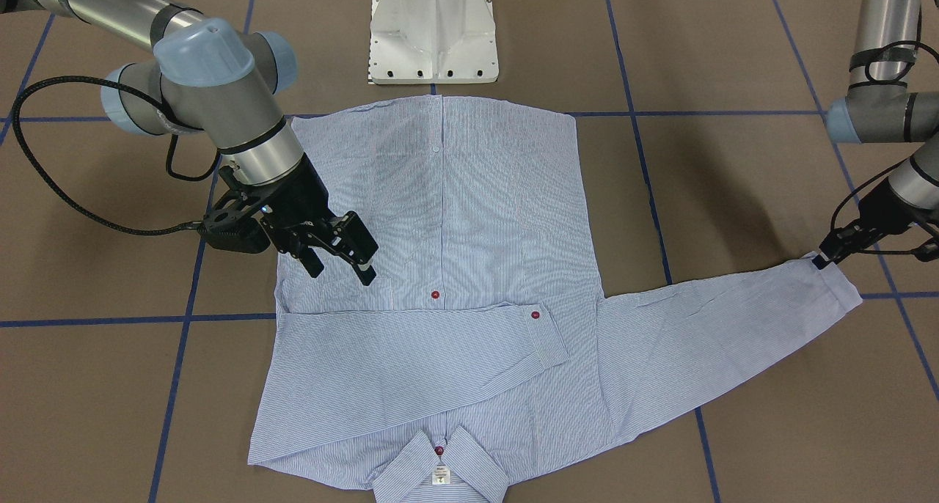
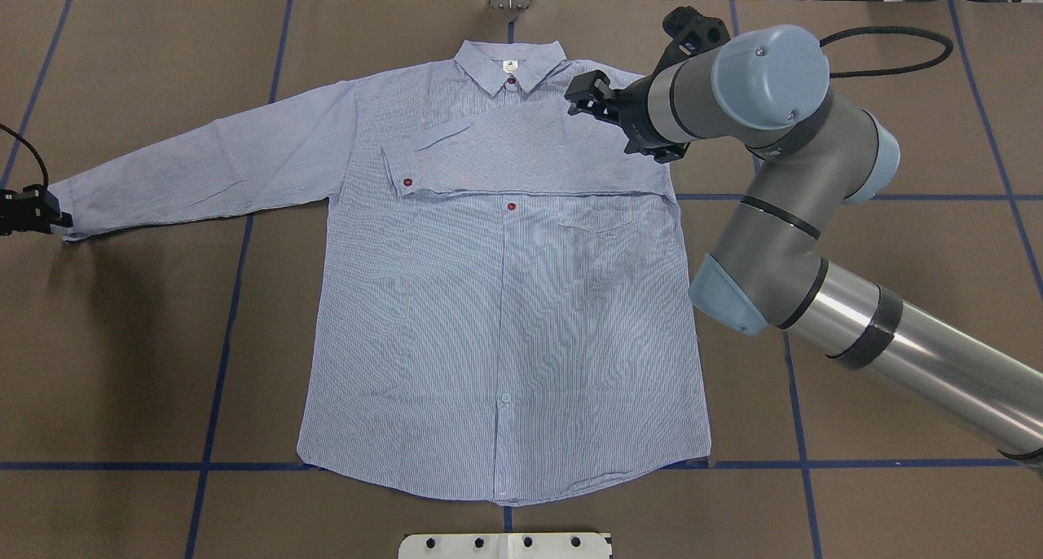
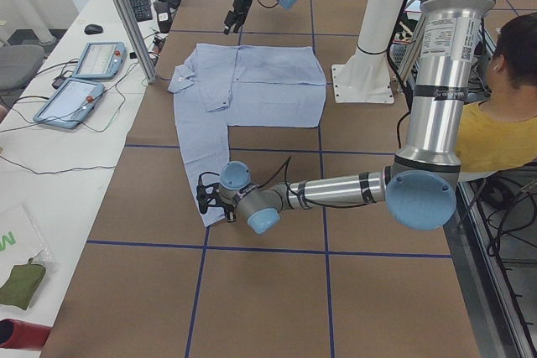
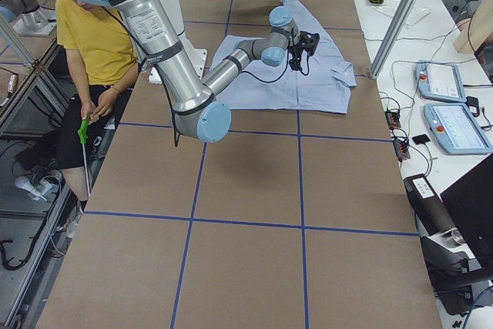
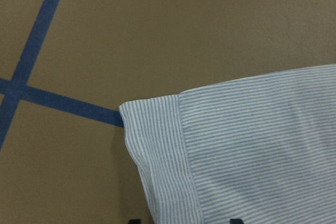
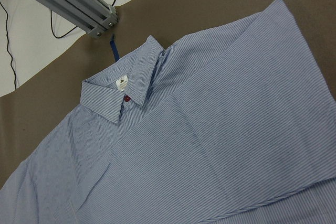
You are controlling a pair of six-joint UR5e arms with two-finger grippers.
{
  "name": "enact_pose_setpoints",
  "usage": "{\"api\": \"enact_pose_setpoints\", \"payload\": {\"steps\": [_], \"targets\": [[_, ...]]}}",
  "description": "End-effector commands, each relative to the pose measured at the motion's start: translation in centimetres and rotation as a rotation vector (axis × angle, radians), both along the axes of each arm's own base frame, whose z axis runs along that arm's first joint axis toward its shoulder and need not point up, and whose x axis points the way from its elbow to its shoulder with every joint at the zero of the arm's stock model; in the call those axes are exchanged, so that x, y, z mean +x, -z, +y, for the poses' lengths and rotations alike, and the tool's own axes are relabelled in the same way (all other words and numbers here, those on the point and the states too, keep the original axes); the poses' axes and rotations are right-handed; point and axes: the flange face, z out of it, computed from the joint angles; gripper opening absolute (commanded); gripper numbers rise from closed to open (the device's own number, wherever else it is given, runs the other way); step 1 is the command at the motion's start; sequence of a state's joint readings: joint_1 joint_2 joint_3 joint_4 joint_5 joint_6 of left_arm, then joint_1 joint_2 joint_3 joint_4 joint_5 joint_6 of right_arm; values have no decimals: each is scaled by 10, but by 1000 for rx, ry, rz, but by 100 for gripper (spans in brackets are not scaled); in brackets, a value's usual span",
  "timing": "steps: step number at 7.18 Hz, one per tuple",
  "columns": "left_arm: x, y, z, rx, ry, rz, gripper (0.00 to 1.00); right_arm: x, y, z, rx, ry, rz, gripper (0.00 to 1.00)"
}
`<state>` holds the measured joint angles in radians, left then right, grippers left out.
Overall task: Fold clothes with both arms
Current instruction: 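Grasp the other sleeve's cuff with the left gripper while the right gripper holds still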
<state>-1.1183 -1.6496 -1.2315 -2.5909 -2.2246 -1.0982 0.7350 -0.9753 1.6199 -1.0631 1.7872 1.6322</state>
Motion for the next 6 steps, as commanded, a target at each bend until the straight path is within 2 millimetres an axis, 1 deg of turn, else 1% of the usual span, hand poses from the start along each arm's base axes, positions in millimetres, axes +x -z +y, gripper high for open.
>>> {"api": "enact_pose_setpoints", "payload": {"steps": [1,2,3,4,5,6], "targets": [[1,4,-1,5,-1,3,0,0,3,0,3,-1,-3,100],[5,26,-10,30,-5,24,0,2,6,0,12,-2,-10,100],[18,65,-34,41,-6,30,0,11,14,4,33,-16,-24,100],[31,125,-67,47,-3,33,0,20,4,0,46,-20,-1,100],[46,203,-102,44,3,30,0,27,-17,-1,56,-16,37,100],[58,288,-124,42,10,32,0,43,-47,-7,30,-29,74,100]]}}
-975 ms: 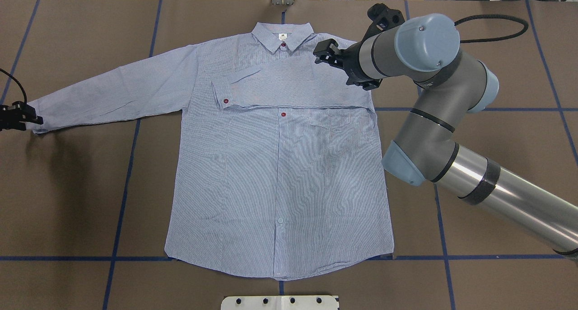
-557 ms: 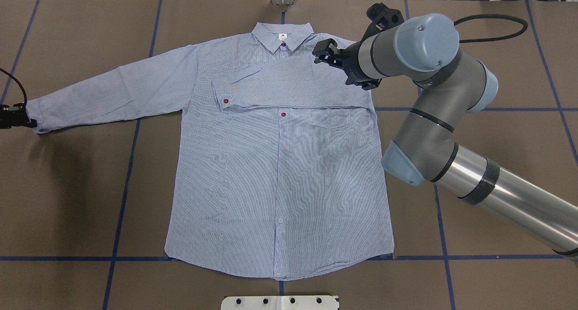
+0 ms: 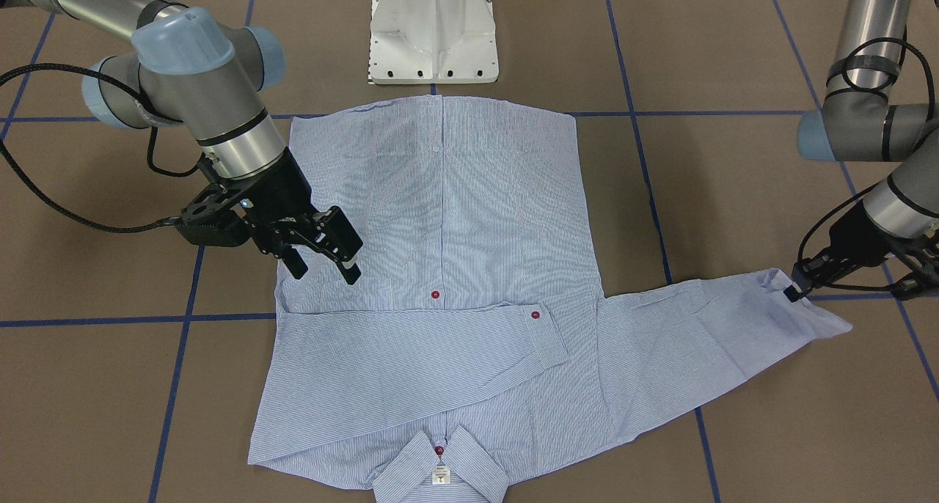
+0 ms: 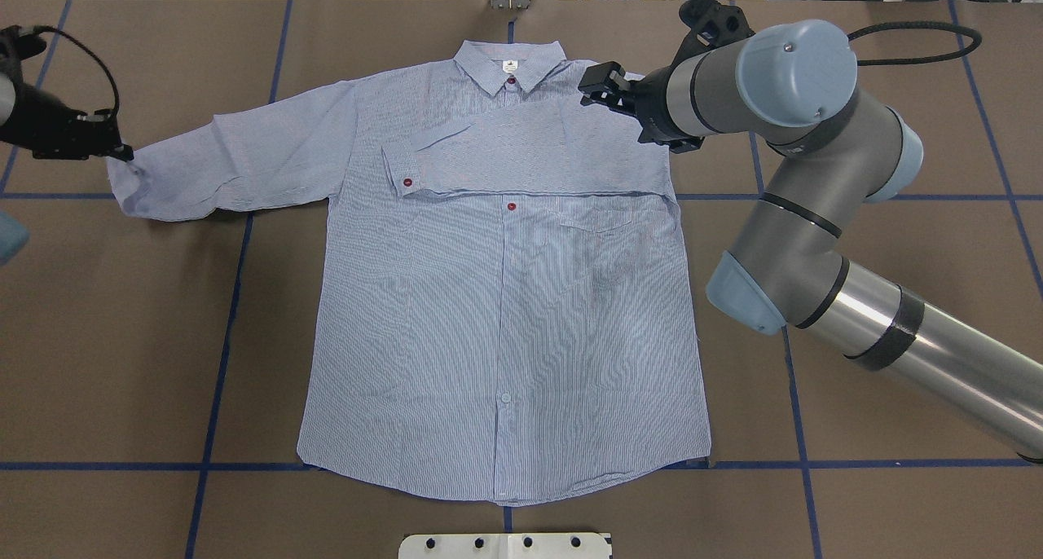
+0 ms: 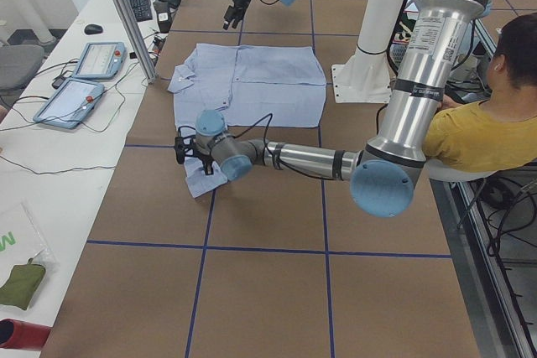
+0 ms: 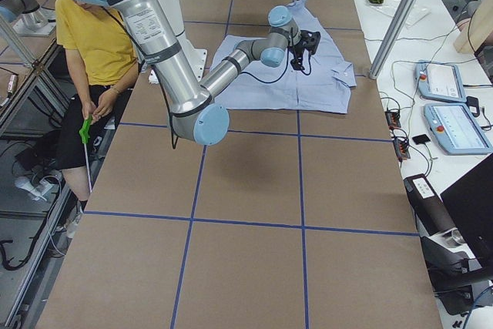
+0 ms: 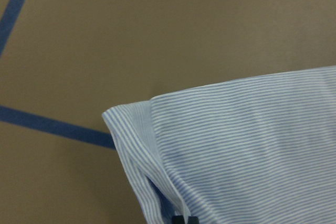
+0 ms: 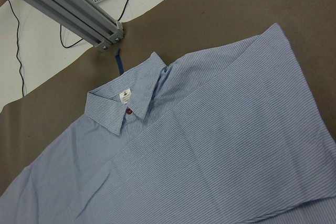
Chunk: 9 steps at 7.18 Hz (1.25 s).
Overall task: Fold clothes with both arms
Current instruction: 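Carry the sleeve toward the collar with the left gripper while the right arm withdraws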
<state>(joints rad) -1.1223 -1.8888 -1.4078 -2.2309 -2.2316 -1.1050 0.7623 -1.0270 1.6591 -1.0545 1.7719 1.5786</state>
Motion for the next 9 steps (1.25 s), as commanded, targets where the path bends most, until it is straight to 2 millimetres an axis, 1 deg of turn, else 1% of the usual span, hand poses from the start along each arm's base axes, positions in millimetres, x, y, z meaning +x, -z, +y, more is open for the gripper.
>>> {"api": "enact_pose_setpoints", "payload": {"steps": [1,2,3,4,5,6,7,8,9], "targets": [[24,167,-39,-43,55,60,0,39,-58,-13,-2,-12,93,100],[59,227,-35,-76,79,129,0,54,-77,-10,-1,-11,124,100],[119,294,-19,-59,52,182,0,76,-90,-6,-13,-28,130,100],[179,333,3,-55,35,206,0,108,-111,10,-37,-27,132,100],[209,354,6,-62,46,212,0,135,-130,22,-60,-10,137,100],[260,381,12,-102,45,218,0,161,-148,32,-55,-5,169,100],[303,397,2,-109,85,232,0,173,-163,38,-30,15,214,100],[331,390,16,-90,78,263,0,174,-167,38,-31,17,220,100],[357,390,30,-74,94,250,16,177,-170,39,-36,17,224,100]]}}
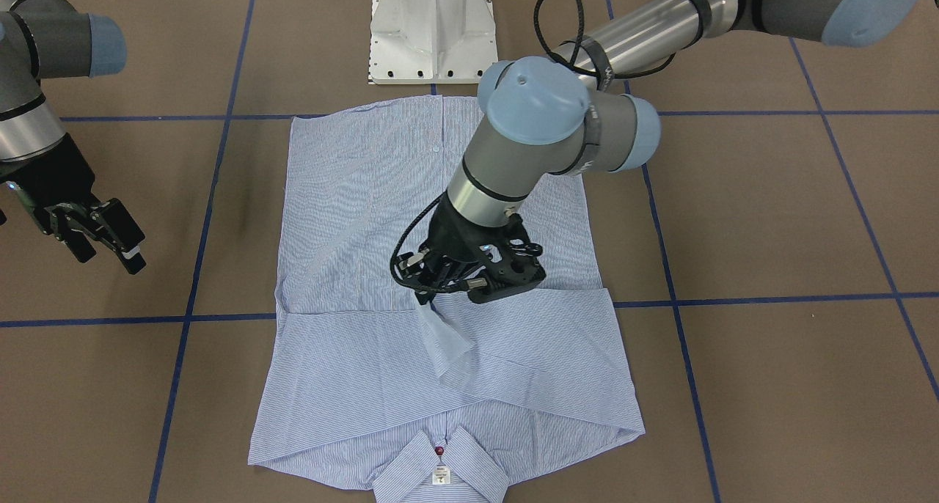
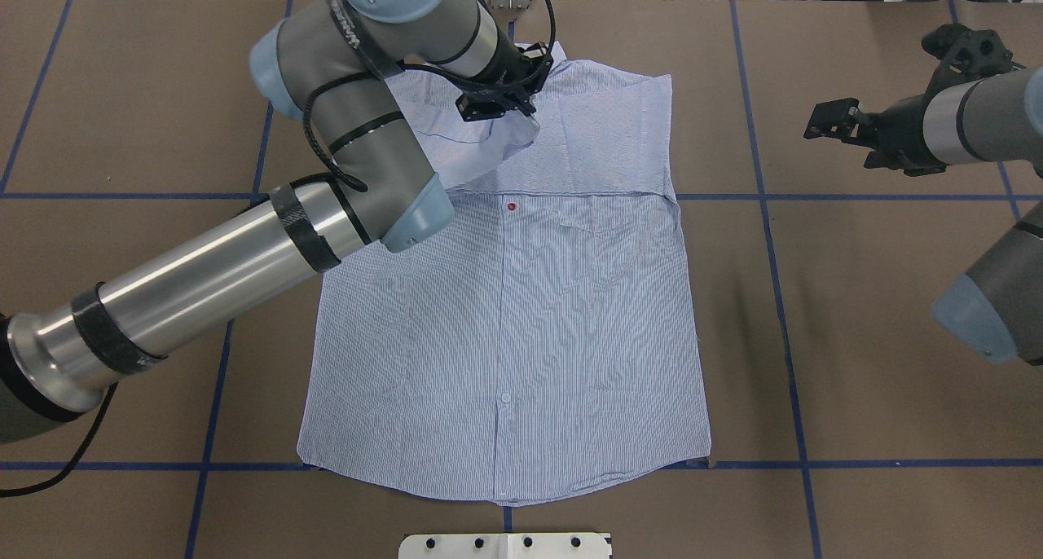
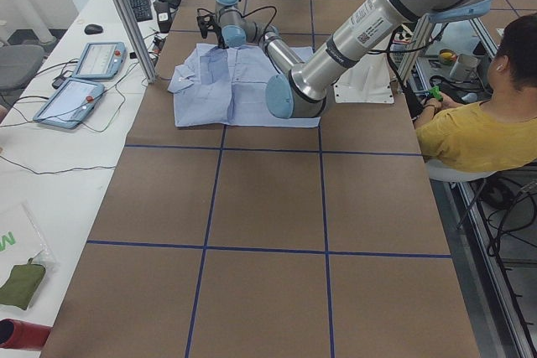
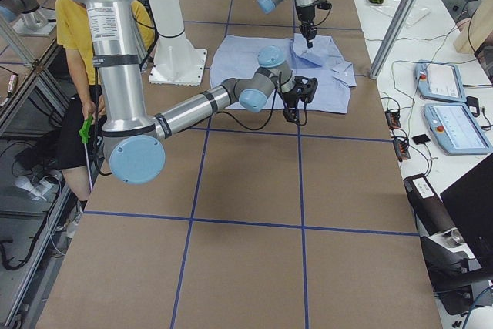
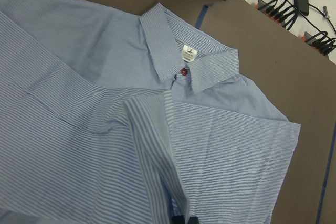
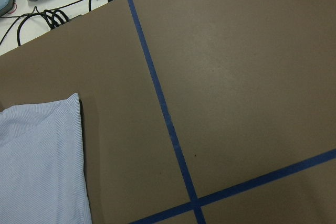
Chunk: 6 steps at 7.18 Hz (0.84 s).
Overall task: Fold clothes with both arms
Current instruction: 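Carry the sleeve toward the collar with the left gripper while the right arm withdraws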
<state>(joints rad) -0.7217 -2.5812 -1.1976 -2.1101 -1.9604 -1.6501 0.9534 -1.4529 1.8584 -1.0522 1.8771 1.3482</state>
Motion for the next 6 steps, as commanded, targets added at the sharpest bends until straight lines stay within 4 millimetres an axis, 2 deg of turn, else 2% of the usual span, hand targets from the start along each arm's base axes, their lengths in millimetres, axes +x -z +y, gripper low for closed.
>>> {"api": "enact_pose_setpoints", "payload": {"steps": [1,2,3,4,5,6], "targets": [[44,0,23,15,12,-3,33,5,-7,3,-5,8,9,100],[45,2,24,20,10,0,65,6,-11,8,-16,19,4,100],[44,6,25,28,9,5,80,7,-5,13,-13,32,-11,100],[41,14,28,50,11,42,88,5,0,16,-14,43,-26,100],[32,5,33,56,9,51,94,-4,13,25,19,67,-54,100],[-3,-16,59,78,6,86,95,-20,19,36,32,119,-85,100]]}}
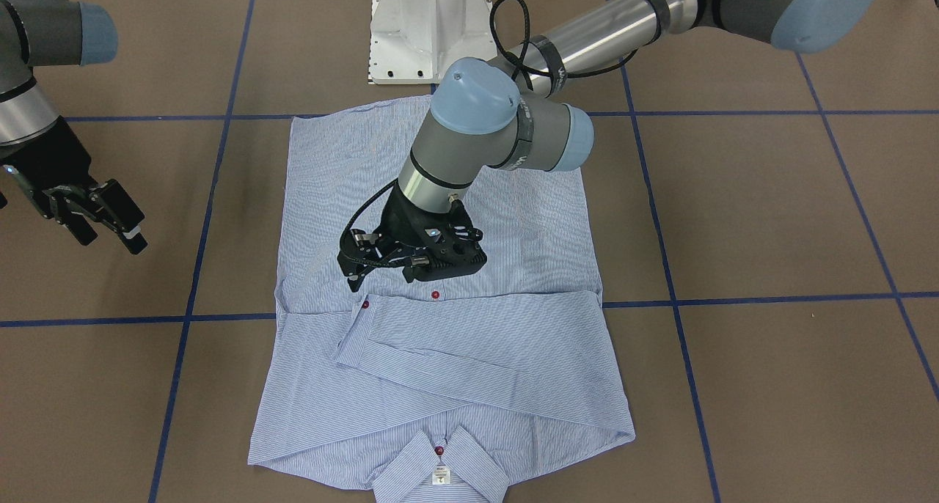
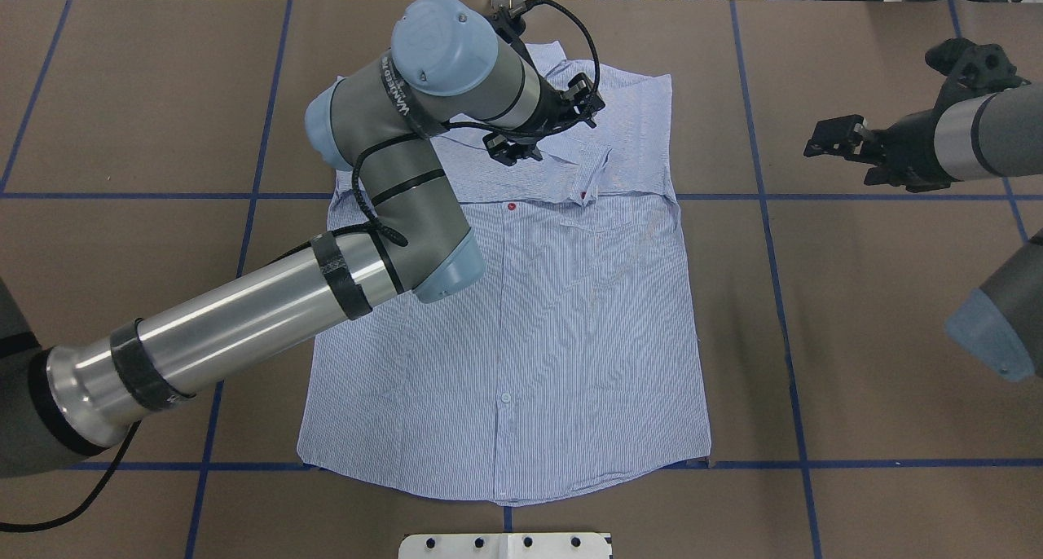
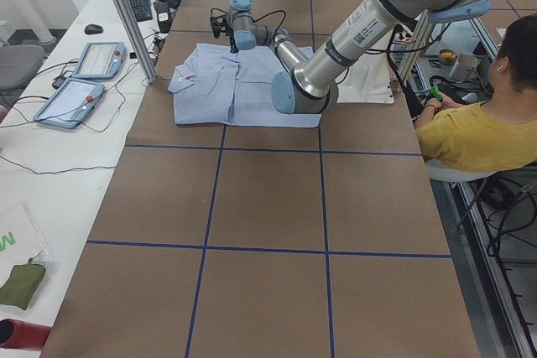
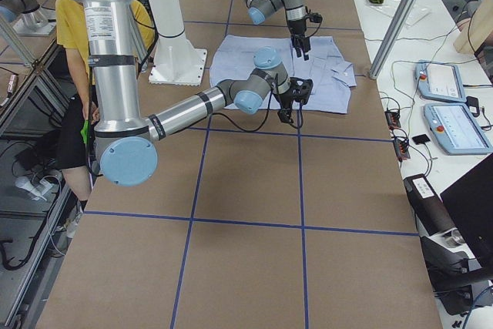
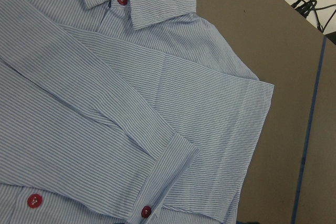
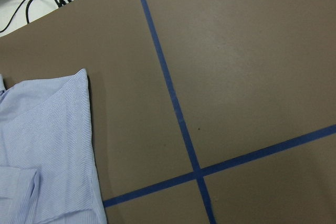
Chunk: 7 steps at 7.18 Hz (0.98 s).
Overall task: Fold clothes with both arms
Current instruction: 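Carry the sleeve toward the collar with the left gripper while the right arm withdraws, then release the sleeve with the left gripper while the right gripper moves to the hem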
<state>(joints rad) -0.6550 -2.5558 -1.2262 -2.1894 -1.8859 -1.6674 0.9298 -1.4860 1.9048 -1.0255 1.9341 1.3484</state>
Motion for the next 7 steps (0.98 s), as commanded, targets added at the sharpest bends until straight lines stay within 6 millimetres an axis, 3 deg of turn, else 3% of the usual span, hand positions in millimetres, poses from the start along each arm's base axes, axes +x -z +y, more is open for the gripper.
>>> {"api": "enact_pose_setpoints", "payload": {"steps": [1,2,3,5,7], "targets": [[-81,-52,63,48,-6,67,96,-54,8,34,-13,95,-44,100],[-111,-68,86,59,-5,82,96,-81,16,56,-115,73,-102,100],[-120,-69,93,50,-5,70,96,-107,28,93,-208,67,-152,100],[-142,-62,104,55,6,74,96,-173,42,202,-281,-4,-149,100],[-157,-68,107,61,22,76,96,-199,56,262,-379,-30,-33,97]]}}
